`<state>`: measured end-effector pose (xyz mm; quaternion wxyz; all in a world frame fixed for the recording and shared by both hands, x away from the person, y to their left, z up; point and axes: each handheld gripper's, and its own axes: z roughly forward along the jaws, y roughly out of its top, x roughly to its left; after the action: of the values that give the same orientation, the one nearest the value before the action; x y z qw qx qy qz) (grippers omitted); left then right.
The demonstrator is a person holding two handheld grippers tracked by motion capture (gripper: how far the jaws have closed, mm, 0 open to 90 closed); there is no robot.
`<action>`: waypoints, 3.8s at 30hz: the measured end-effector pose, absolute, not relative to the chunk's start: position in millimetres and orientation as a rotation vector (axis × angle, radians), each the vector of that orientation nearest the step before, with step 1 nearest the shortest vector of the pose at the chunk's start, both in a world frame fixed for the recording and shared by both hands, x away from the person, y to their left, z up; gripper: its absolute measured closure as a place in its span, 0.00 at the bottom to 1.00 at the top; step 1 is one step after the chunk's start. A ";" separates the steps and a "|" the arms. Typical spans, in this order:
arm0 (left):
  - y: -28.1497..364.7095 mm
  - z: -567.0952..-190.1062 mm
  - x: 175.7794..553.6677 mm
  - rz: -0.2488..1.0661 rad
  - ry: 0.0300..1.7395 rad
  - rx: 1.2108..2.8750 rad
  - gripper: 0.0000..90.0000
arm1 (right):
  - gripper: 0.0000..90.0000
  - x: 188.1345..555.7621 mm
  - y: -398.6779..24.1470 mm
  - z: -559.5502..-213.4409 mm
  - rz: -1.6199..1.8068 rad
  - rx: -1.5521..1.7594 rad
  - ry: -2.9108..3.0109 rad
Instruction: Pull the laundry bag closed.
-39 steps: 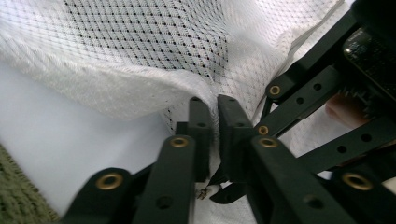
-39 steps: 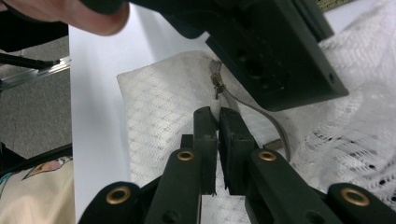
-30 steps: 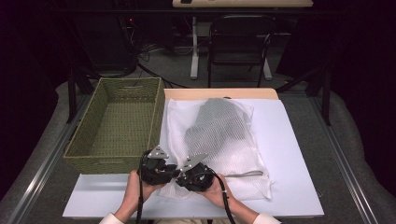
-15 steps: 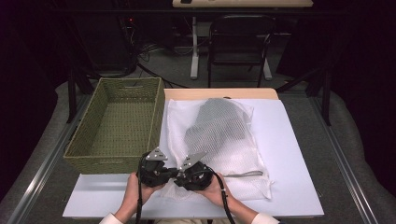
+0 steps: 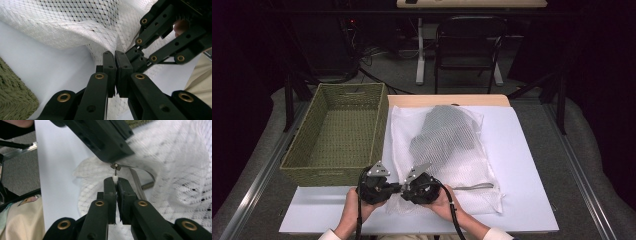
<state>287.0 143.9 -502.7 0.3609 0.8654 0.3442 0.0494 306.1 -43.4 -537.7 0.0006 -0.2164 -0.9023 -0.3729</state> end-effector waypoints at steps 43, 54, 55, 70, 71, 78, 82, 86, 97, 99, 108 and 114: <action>181.5 -511.0 282.9 0.186 0.979 2.194 0.98 | 0.96 319.5 -95.9 -531.1 -1.032 -0.793 -2.946; 182.3 -513.4 284.8 0.202 0.980 2.203 0.98 | 0.96 320.1 -120.8 -529.4 -0.992 -0.845 -2.971; 182.3 -513.6 285.0 0.202 0.979 2.206 0.98 | 0.96 320.0 -123.2 -529.1 -0.993 -0.850 -2.971; 184.6 -516.2 287.7 0.199 0.993 2.211 0.98 | 0.96 317.3 -158.6 -527.4 -0.964 -0.945 -2.977; 184.4 -516.5 287.8 0.195 0.996 2.208 0.98 | 0.96 317.7 -161.3 -527.1 -0.966 -0.940 -2.980; 184.6 -517.5 288.1 0.195 1.003 2.209 0.98 | 0.96 316.2 -177.0 -526.2 -0.961 -0.993 -2.973; 184.7 -517.4 288.3 0.199 0.996 2.219 0.98 | 0.96 315.6 -186.0 -526.4 -0.958 -1.000 -2.980; 185.0 -517.8 288.5 0.196 0.999 2.222 0.98 | 0.96 314.1 -193.9 -525.7 -0.958 -1.029 -2.974; 185.7 -519.0 288.7 0.197 1.006 2.216 0.98 | 0.96 311.7 -217.8 -524.4 -0.946 -1.091 -2.971; 186.5 -518.8 289.1 0.204 1.000 2.224 0.98 | 0.96 311.0 -221.9 -524.3 -0.952 -1.105 -2.966; 189.0 -519.8 289.4 0.207 1.008 2.228 0.98 | 0.96 307.8 -242.1 -523.6 -0.958 -1.170 -2.949; 191.3 -520.5 289.1 0.211 1.018 2.228 0.98 | 0.96 306.0 -255.5 -523.3 -0.961 -1.215 -2.938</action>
<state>289.1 191.3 -520.5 0.3347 0.8540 0.3901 0.0807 306.0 -255.5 -523.3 -0.0899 -0.3643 -0.8811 -0.2880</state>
